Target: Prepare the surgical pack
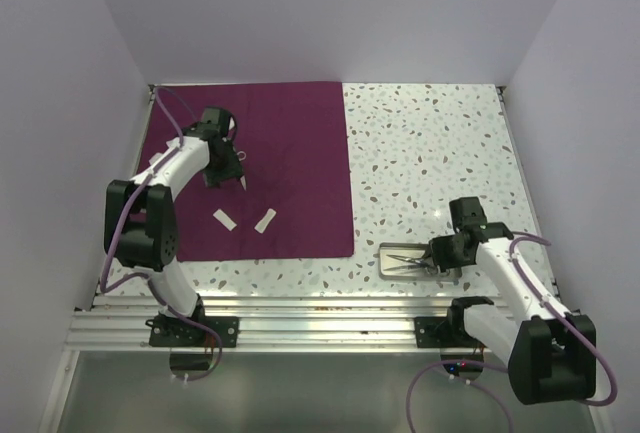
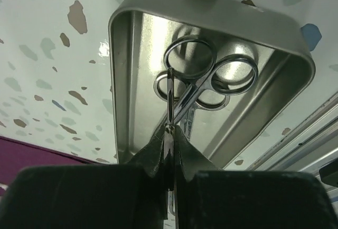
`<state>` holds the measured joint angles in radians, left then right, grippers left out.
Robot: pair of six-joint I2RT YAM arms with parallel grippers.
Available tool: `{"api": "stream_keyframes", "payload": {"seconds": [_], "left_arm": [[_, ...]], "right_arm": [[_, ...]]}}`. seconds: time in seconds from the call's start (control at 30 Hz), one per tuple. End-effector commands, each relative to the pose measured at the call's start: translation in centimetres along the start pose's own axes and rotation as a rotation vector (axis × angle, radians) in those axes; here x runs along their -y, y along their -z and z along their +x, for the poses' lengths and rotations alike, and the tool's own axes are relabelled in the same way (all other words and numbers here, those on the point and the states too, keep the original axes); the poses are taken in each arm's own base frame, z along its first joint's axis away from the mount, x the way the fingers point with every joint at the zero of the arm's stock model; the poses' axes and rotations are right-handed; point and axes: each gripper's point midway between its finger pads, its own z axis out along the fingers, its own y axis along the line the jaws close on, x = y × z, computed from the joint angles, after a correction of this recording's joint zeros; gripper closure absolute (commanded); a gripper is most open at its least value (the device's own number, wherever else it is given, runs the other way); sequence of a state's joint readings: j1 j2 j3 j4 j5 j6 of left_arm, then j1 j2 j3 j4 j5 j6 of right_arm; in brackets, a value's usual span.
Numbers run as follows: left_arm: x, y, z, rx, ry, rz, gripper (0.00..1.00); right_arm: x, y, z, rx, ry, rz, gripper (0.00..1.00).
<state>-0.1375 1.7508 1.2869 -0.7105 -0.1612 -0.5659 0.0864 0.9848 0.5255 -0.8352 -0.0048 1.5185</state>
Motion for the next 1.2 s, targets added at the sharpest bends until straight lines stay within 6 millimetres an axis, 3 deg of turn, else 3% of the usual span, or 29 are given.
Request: {"api": "stream_keyframes", "payload": {"seconds": [0.0, 0.23, 0.33, 0.5, 0.63, 0.8, 0.9, 0.93, 1.03, 1.17], "left_arm": [[0.1, 0.3, -1.1, 0.025, 0.031, -0.007, 0.46], [0.3, -0.1, -0.3, 0.005, 0.016, 0.016, 0.46], [0.4, -0.3, -0.4, 0.002, 0.015, 0.02, 0.46], [0.8, -0.3, -0.5, -0.004, 0.01, 0.031, 0.45], [0.9, -0.3, -0.6, -0.003, 0.004, 0.036, 0.46], [0.9, -0.7, -1.3, 0.001, 0.002, 0.016, 0.46], [1.2, -1.2, -2.3, 0.007, 0.002, 0.0, 0.45], [1.2, -1.3, -2.5, 0.005, 0.002, -0.008, 0.46], [1.1, -2.1, -3.1, 0.003, 0.0, -0.045, 0.46], [1.1, -3.7, -4.2, -0.004, 0.0, -0.105, 0.49]], "right_arm": [[-1.4, -0.5, -1.1, 0.056, -0.02, -0.032, 1.0], [-2.0, -0.9, -1.5, 0.071, -0.069, -0.09, 1.0], [-2.0, -1.4, -1.3, 0.059, -0.086, -0.089, 0.94], [-1.4, -1.4, -0.6, 0.018, -0.083, -0.075, 0.72], [-0.8, 0.1, 0.1, -0.015, -0.073, -0.065, 0.61], [0.6, 3.0, 0.8, -0.052, -0.007, -0.034, 0.61], [0.5, 4.9, 1.2, -0.075, 0.108, -0.044, 0.6], [-0.3, 6.0, 1.1, -0.07, 0.201, -0.076, 0.6], [-2.4, 6.7, 1.4, -0.102, 0.439, -0.09, 0.6], [-4.3, 7.6, 0.0, -0.047, 0.656, -0.083, 0.6]]}}
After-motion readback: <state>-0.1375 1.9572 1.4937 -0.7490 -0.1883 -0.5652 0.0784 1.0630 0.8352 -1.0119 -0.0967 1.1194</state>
